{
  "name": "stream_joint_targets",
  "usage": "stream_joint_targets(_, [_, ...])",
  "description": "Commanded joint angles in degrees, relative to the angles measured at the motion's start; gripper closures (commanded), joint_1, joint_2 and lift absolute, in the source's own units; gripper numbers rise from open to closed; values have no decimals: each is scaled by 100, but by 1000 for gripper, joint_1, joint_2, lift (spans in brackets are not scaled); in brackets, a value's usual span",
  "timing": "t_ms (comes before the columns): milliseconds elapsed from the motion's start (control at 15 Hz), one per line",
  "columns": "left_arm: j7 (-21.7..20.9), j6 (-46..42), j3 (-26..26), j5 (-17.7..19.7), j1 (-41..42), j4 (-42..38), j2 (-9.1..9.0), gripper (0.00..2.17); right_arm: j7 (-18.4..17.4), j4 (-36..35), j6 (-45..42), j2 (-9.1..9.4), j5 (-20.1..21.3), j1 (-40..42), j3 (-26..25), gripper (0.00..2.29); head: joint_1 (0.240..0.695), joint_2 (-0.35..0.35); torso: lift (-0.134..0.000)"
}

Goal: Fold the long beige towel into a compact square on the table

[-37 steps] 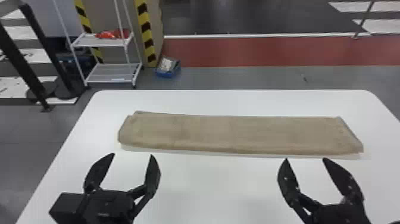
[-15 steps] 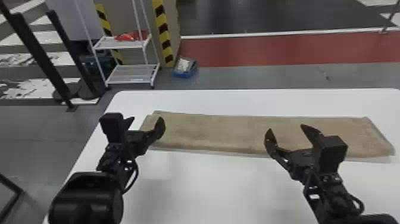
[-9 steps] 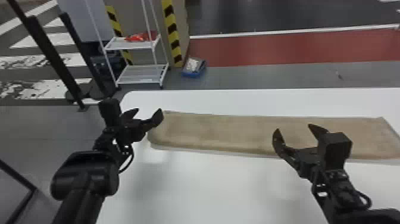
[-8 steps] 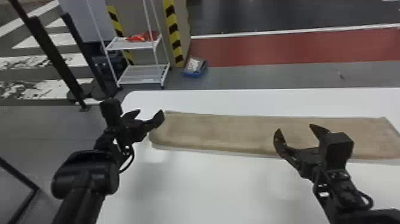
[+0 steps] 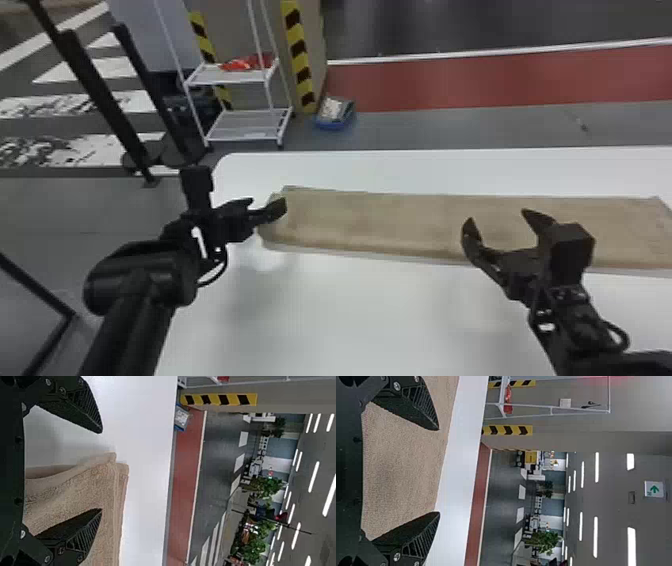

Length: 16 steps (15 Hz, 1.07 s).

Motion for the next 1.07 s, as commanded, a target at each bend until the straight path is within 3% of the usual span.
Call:
stream_joint_targets(0, [-36, 242, -43, -47, -84, 33, -2, 208, 0, -17, 1, 5, -8, 35, 18, 130, 695, 193, -123])
stream_joint_targets(533, [-194, 857, -95, -188, -84, -11, 7, 302, 0, -96, -17, 5, -26, 88, 44, 130, 695, 190, -123])
stream_joint_targets(733, [-220, 980, -78, -179, -31, -134, -2, 802, 0, -96, -17, 5, -35, 88, 35, 130, 695, 188, -123])
stream_joint_targets(867, [-194, 1191, -25, -144, 92, -468, -20, 1558, 0, -96, -35, 5, -35, 97, 35, 130, 695, 187, -123])
stream_joint_targets(933, [-176, 1244, 1, -108, 171, -662, -37, 1838, 0, -96, -52, 5, -35, 88, 35, 130, 695, 186, -123])
stream_joint_targets(1000, [-141, 1244, 45, -56, 294, -925, -55, 1889, 0, -105, -52, 5, -44, 88, 35, 130, 695, 185, -123])
